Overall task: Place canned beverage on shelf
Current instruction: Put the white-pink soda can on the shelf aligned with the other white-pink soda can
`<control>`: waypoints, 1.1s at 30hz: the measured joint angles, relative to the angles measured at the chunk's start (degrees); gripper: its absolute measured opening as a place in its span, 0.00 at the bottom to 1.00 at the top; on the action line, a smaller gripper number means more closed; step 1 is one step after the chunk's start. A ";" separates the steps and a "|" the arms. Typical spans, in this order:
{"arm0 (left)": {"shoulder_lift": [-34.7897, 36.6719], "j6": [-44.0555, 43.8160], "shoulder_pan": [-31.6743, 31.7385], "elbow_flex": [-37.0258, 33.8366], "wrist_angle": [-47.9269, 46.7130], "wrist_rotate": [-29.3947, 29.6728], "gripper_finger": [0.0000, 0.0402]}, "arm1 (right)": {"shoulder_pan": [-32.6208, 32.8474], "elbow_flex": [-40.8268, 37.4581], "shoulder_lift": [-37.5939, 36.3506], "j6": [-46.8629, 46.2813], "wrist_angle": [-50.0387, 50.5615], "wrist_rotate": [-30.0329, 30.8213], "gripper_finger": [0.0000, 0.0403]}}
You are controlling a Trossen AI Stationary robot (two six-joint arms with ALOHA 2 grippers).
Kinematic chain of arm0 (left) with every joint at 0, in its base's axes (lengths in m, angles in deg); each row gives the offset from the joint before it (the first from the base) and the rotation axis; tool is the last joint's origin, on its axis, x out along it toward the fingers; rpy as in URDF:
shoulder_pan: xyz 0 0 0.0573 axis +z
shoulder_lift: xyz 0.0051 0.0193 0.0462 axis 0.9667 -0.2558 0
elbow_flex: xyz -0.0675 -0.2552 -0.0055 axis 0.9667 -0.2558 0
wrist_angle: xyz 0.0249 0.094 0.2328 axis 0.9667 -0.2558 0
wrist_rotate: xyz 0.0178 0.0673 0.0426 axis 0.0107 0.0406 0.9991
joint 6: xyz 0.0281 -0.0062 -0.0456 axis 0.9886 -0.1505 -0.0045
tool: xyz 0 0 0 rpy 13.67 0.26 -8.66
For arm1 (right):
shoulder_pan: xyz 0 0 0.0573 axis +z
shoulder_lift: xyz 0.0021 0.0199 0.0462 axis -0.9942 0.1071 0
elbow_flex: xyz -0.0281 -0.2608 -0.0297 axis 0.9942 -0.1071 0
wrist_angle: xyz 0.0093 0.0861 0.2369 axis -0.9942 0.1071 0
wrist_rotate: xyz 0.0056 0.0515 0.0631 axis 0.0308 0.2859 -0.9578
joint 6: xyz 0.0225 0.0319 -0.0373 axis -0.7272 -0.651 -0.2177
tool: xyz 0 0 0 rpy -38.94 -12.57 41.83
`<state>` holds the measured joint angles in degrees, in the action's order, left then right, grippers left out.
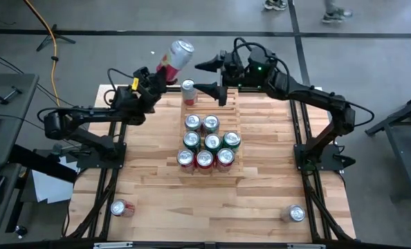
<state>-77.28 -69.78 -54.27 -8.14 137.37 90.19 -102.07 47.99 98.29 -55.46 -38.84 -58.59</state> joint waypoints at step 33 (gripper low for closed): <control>-11.50 0.32 -5.97 11.05 -2.14 -2.95 0.61 | -0.59 -2.12 0.61 -14.90 -17.38 -1.92 0.70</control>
<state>-88.78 -69.46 -60.24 2.91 135.23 87.24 -102.66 45.87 98.90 -70.36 -56.23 -60.51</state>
